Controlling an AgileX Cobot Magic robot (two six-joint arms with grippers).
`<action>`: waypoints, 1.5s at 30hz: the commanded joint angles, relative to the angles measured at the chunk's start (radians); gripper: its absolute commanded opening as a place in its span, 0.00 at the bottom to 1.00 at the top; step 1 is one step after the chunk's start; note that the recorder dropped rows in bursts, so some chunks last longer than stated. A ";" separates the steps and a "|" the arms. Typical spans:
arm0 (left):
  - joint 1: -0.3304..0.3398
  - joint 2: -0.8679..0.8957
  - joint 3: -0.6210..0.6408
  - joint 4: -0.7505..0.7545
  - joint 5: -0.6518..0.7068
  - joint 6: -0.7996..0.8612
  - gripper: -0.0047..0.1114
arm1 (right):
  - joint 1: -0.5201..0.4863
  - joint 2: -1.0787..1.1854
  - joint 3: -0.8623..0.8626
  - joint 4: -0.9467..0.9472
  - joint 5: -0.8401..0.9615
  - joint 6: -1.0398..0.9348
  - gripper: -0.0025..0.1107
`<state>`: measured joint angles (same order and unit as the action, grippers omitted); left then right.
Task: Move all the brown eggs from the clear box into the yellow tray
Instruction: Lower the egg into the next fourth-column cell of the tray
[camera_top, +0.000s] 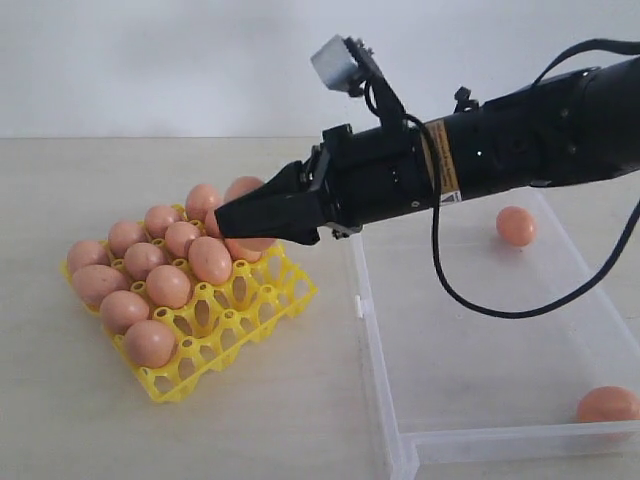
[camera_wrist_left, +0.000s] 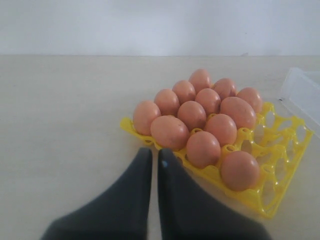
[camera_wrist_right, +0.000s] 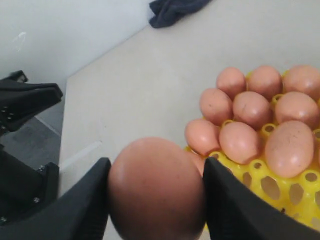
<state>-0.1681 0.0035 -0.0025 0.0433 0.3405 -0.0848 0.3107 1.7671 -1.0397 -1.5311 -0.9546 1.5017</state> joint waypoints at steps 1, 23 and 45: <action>-0.005 -0.003 0.003 -0.003 -0.003 -0.001 0.08 | 0.002 0.041 -0.006 0.002 -0.003 -0.001 0.02; -0.005 -0.003 0.003 -0.003 -0.003 -0.001 0.08 | 0.198 0.120 -0.010 0.256 0.243 -0.562 0.02; -0.005 -0.003 0.003 -0.003 -0.003 -0.001 0.08 | 0.238 0.295 -0.010 0.680 0.141 -0.627 0.02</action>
<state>-0.1681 0.0035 -0.0025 0.0433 0.3405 -0.0848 0.5252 2.0547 -1.0462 -0.8689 -0.8360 0.8935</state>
